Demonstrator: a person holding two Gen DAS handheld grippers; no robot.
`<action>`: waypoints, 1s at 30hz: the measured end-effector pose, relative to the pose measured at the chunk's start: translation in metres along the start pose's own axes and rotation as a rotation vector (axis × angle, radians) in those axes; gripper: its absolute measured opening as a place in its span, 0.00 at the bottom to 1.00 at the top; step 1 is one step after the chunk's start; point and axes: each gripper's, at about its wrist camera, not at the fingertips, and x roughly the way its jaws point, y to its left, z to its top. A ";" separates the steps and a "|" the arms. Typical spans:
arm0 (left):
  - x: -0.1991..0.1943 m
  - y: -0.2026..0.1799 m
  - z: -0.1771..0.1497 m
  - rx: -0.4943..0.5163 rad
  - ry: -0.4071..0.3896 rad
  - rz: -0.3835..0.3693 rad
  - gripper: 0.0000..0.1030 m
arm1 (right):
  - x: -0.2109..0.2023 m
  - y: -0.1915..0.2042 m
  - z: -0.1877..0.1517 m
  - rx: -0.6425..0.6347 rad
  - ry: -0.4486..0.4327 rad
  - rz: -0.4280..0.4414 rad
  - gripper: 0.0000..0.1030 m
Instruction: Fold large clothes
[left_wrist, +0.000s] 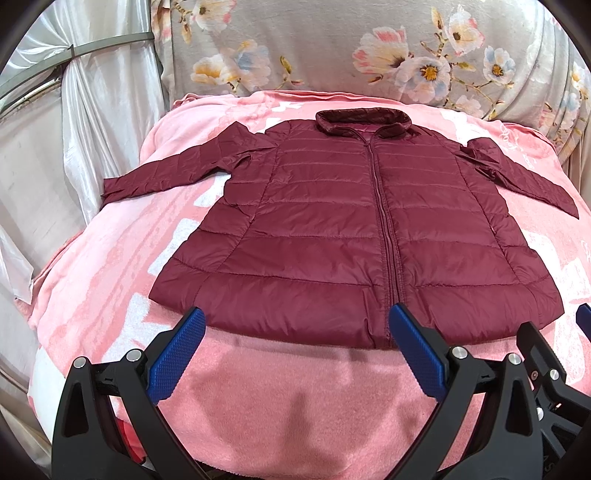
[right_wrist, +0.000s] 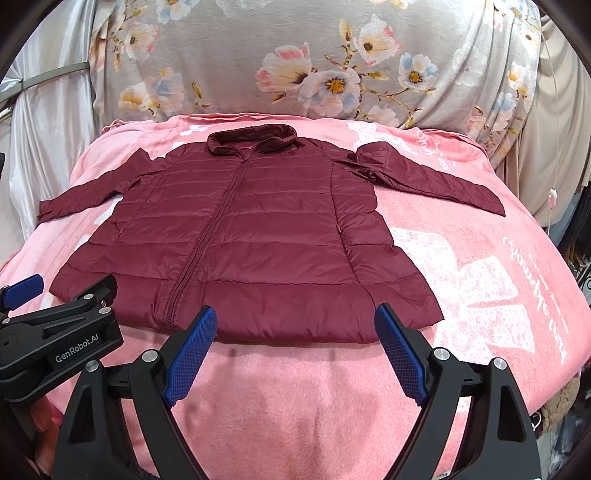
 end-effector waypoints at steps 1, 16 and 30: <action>0.000 0.000 0.000 -0.001 0.000 0.000 0.94 | 0.000 0.001 0.000 0.002 0.001 0.001 0.82; 0.000 0.001 0.000 0.000 0.000 0.002 0.94 | 0.000 0.000 0.000 0.004 0.001 0.006 0.82; -0.001 0.003 -0.001 -0.001 0.003 0.005 0.94 | 0.000 0.000 0.000 0.002 0.002 0.005 0.82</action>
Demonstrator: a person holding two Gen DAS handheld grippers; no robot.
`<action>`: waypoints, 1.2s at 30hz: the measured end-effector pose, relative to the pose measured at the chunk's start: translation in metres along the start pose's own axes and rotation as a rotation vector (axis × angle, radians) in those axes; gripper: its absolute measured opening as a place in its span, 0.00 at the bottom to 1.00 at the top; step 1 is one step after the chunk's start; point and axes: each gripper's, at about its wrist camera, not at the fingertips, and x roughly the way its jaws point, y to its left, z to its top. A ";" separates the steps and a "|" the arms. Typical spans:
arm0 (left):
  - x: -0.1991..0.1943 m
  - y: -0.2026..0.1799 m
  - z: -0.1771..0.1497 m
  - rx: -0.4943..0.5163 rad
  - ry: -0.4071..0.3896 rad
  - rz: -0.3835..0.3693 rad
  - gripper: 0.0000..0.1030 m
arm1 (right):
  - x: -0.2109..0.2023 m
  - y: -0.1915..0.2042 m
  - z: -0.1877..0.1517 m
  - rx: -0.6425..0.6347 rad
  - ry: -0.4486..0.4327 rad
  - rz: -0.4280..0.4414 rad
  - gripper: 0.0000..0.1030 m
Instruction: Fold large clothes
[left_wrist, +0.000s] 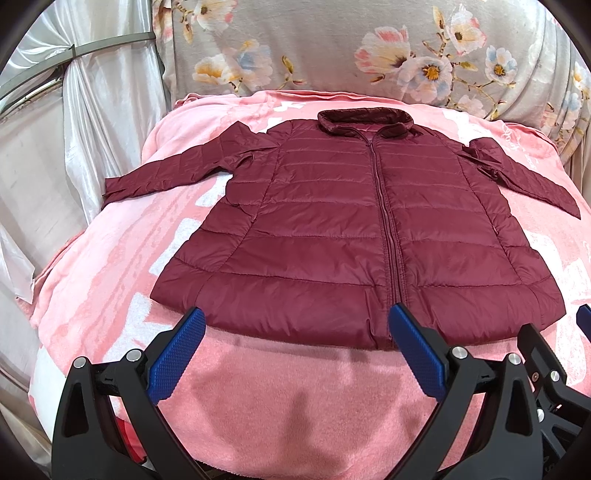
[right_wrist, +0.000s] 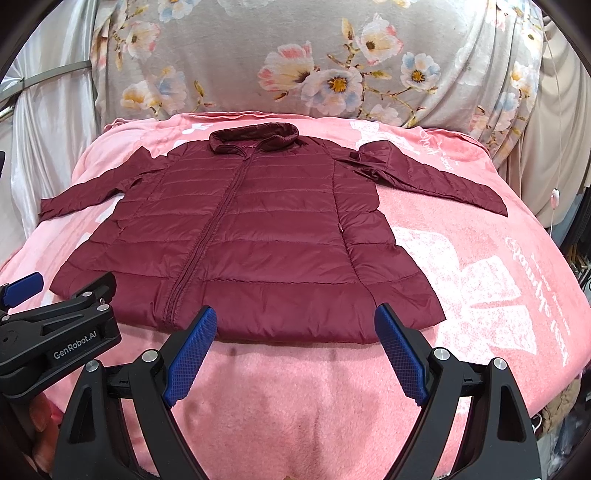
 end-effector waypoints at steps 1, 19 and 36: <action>0.000 0.000 0.000 0.000 0.000 0.000 0.94 | 0.000 0.000 0.000 0.000 0.000 0.001 0.82; 0.041 -0.008 0.035 -0.004 -0.061 0.001 0.94 | 0.085 -0.182 0.078 0.319 0.018 -0.101 0.83; 0.118 -0.019 0.084 -0.011 0.039 -0.041 0.94 | 0.238 -0.445 0.138 0.747 -0.073 -0.197 0.77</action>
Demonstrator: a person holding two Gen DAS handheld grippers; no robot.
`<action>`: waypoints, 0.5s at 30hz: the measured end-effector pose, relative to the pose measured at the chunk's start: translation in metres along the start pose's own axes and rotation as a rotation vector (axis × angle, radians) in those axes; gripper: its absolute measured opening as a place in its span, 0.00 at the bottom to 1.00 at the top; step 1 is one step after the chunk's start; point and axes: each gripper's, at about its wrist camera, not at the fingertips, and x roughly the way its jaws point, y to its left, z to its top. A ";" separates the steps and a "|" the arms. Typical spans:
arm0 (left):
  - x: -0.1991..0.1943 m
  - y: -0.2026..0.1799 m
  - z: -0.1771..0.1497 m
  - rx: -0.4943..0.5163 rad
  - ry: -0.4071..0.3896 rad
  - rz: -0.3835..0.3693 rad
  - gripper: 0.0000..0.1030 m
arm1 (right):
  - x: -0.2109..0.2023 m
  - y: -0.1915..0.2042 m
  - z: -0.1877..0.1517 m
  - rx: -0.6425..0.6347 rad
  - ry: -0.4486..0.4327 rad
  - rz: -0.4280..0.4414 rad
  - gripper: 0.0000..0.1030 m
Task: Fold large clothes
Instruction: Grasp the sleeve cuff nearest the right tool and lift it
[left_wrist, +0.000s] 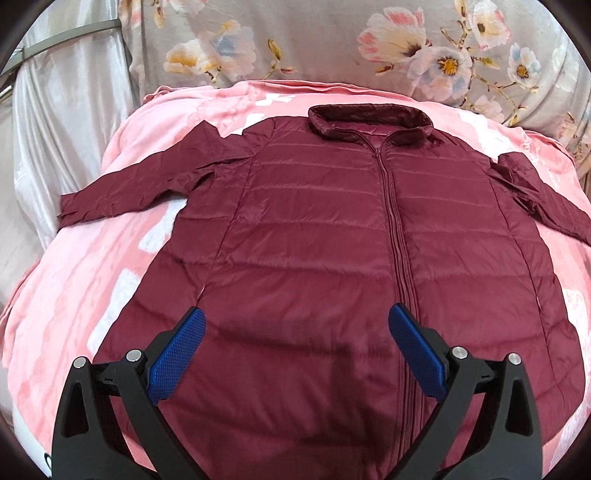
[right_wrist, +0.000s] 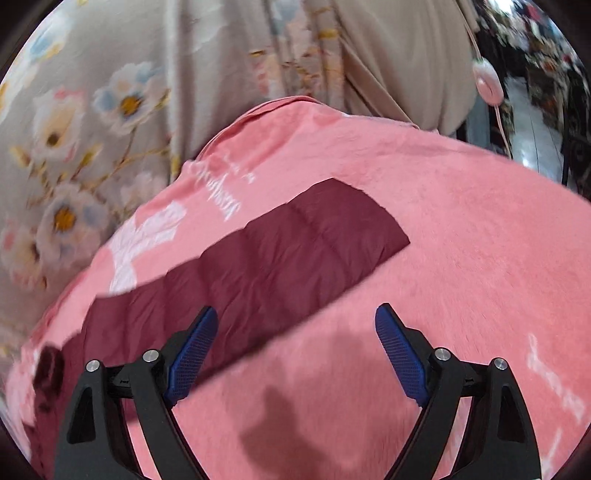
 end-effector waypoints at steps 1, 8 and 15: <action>0.003 0.001 0.002 -0.001 0.000 -0.007 0.94 | 0.004 -0.004 0.003 0.023 -0.001 -0.006 0.75; 0.015 0.002 0.014 0.011 -0.026 0.000 0.94 | 0.039 -0.020 0.029 0.109 0.032 -0.049 0.45; 0.021 0.006 0.016 -0.010 -0.011 -0.016 0.94 | 0.053 -0.037 0.037 0.240 0.054 -0.022 0.02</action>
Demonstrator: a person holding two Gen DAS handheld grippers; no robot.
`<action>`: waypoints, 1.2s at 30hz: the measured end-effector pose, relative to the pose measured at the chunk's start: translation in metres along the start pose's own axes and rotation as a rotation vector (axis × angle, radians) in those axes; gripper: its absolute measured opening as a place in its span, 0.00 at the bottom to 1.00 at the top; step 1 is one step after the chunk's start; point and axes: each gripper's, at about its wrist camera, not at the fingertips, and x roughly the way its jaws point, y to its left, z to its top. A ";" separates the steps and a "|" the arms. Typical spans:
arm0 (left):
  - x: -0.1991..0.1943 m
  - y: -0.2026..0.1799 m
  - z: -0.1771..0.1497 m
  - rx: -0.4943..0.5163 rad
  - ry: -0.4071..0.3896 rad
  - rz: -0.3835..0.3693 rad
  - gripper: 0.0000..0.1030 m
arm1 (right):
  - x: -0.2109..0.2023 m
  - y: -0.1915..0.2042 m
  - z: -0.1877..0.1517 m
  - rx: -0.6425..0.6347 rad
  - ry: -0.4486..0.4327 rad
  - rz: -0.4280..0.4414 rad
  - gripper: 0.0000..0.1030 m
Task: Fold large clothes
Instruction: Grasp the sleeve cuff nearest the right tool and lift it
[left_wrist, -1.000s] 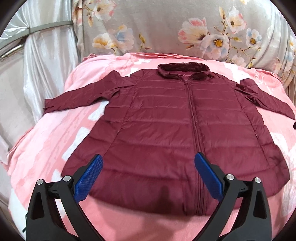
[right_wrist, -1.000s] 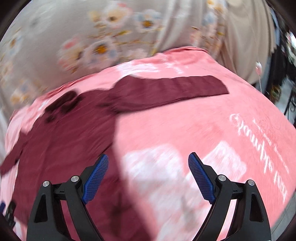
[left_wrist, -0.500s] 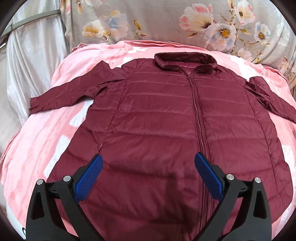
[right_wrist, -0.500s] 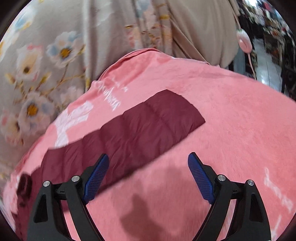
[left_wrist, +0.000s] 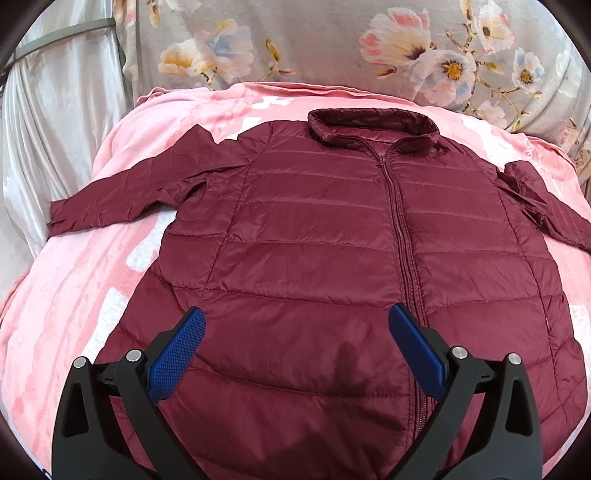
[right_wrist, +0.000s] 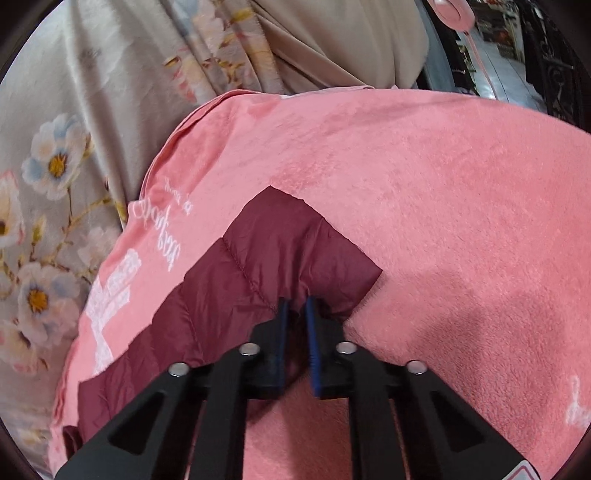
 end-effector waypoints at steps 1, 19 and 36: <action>0.000 0.002 0.000 -0.005 0.001 -0.003 0.94 | -0.001 0.001 0.001 0.002 -0.003 0.003 0.01; -0.022 0.040 0.030 -0.128 -0.092 -0.064 0.94 | -0.175 0.310 -0.203 -0.814 -0.005 0.618 0.01; 0.001 0.110 0.037 -0.277 -0.071 -0.125 0.94 | -0.149 0.367 -0.491 -1.161 0.431 0.714 0.01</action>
